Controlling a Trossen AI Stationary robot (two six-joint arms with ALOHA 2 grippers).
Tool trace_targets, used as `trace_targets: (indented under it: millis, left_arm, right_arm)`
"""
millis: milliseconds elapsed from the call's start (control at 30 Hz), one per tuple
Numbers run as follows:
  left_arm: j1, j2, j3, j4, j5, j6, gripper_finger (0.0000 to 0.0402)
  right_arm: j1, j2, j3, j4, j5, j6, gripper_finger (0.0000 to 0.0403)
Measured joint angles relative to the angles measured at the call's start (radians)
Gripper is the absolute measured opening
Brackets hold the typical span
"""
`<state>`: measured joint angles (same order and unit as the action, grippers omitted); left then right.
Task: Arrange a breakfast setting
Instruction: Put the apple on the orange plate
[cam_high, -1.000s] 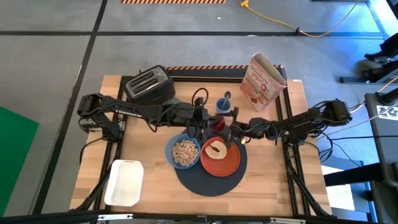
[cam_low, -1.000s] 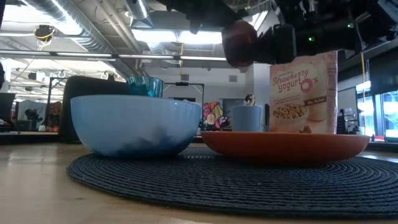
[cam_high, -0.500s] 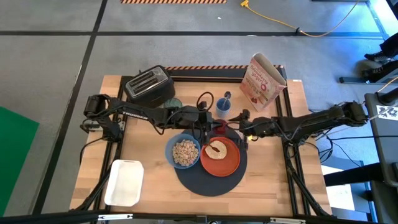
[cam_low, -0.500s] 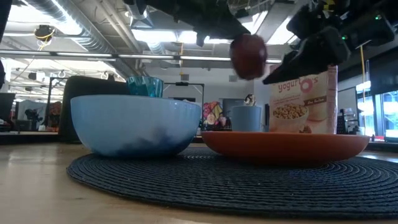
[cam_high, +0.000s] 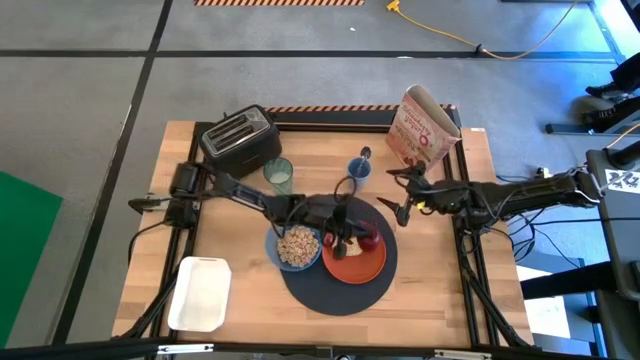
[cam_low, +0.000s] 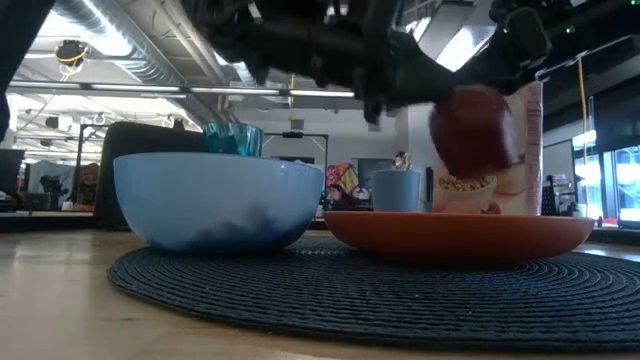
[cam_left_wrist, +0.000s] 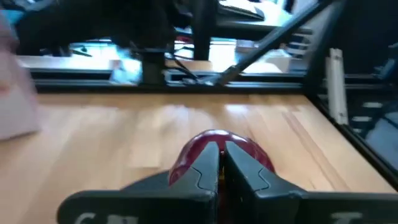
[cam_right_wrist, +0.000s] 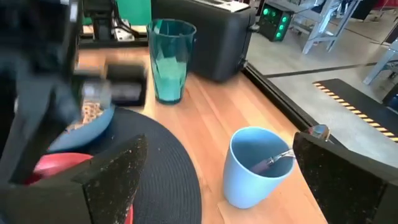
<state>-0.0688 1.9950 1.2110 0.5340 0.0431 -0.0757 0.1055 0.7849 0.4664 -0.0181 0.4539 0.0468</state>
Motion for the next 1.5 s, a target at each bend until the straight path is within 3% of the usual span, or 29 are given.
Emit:
trace_targets:
  millis: [567, 1267, 1500]
  left_arm:
    - [-0.04, 0.149, 0.003, 0.182, 0.054, 0.026, 0.0004]
    - [-0.046, 0.147, 0.037, 0.078, 0.047, 0.15, 0.0013]
    - [-0.057, 0.147, 0.037, 0.032, -0.021, 0.181, 0.0046]
  right_arm:
    - [0.0, -0.004, 0.0, 0.025, 0.002, 0.001, 0.0392]
    - [-0.001, -0.004, 0.0, 0.019, -0.001, 0.001, 0.0392]
    - [-0.001, -0.004, 0.0, 0.014, -0.001, 0.001, 0.0392]
